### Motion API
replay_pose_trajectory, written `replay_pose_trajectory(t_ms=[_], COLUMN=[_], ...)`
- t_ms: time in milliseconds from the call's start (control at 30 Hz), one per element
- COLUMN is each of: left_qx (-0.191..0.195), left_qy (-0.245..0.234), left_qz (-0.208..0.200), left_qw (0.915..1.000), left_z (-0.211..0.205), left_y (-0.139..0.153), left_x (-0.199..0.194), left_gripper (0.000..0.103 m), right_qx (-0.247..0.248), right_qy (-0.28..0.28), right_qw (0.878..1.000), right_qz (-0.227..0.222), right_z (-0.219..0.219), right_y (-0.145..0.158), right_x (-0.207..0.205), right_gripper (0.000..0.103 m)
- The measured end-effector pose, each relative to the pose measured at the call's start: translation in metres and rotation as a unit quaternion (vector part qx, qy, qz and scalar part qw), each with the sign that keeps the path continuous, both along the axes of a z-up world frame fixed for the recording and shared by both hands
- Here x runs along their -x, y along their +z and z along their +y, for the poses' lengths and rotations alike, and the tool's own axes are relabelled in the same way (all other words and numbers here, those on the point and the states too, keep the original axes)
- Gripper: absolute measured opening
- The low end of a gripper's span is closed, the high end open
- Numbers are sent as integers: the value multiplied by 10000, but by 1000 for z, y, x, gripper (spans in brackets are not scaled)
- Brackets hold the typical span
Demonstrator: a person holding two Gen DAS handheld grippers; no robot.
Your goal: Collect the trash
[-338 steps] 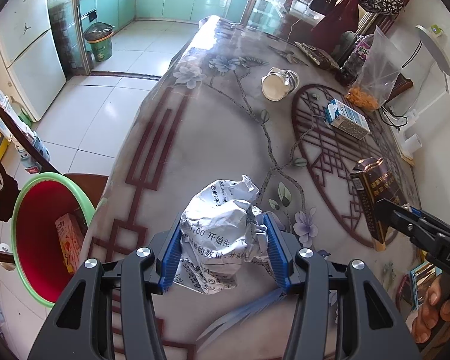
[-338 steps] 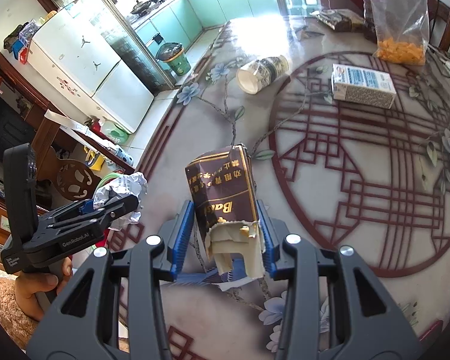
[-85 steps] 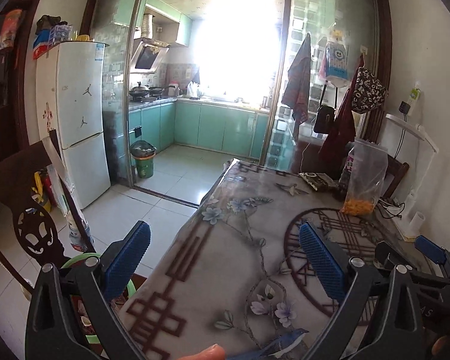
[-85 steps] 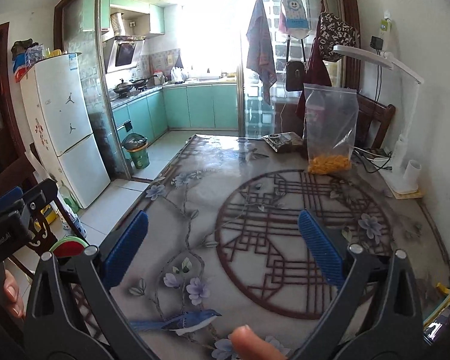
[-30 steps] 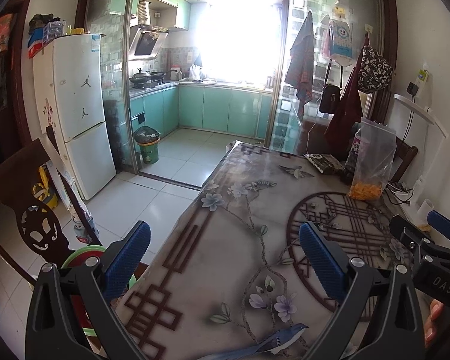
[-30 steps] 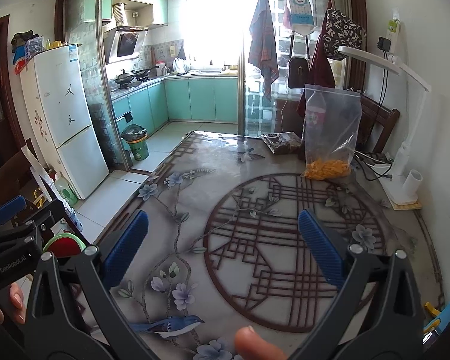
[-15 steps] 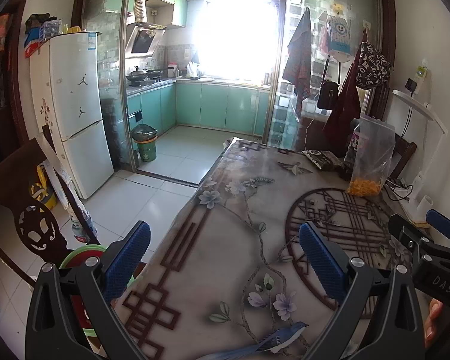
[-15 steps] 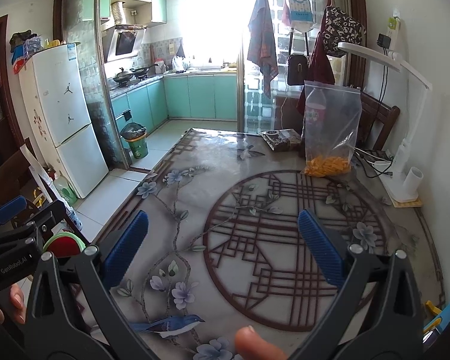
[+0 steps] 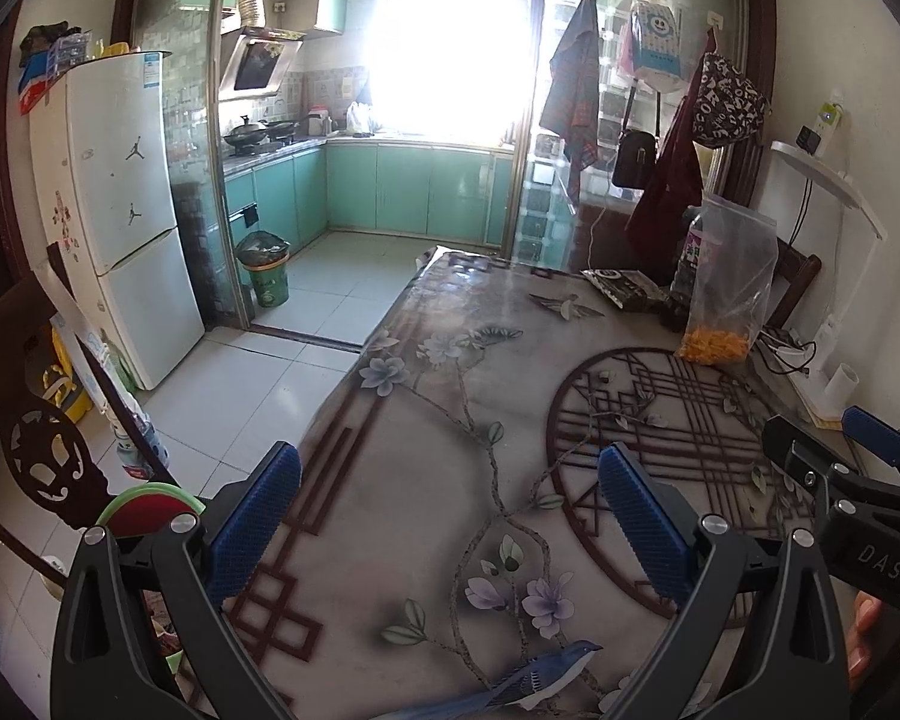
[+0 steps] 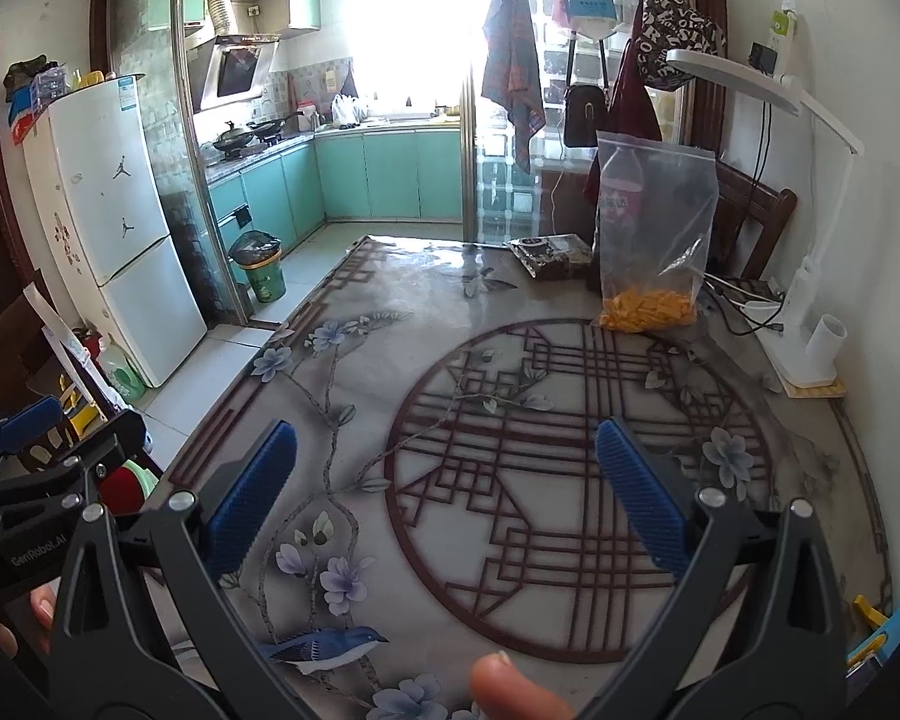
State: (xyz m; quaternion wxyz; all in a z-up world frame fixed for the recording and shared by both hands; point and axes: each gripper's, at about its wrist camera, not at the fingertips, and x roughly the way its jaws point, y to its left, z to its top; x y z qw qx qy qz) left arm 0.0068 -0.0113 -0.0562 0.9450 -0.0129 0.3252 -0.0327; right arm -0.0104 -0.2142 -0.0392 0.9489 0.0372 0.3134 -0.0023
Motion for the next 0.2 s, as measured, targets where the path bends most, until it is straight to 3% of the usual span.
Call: replay_pose_trajectory(t_ms=[200], left_qx=[-551], left_qy=[-509], left_qz=[873], left_qw=[9934], left_z=[-36], left_y=[-80], left_x=[-41], left_gripper=[95], right_qx=[94], right_qy=[-455], right_qw=[9965], right_qz=[697], right_z=[-44], right_y=[-62], right_x=[-20], right_gripper=[98])
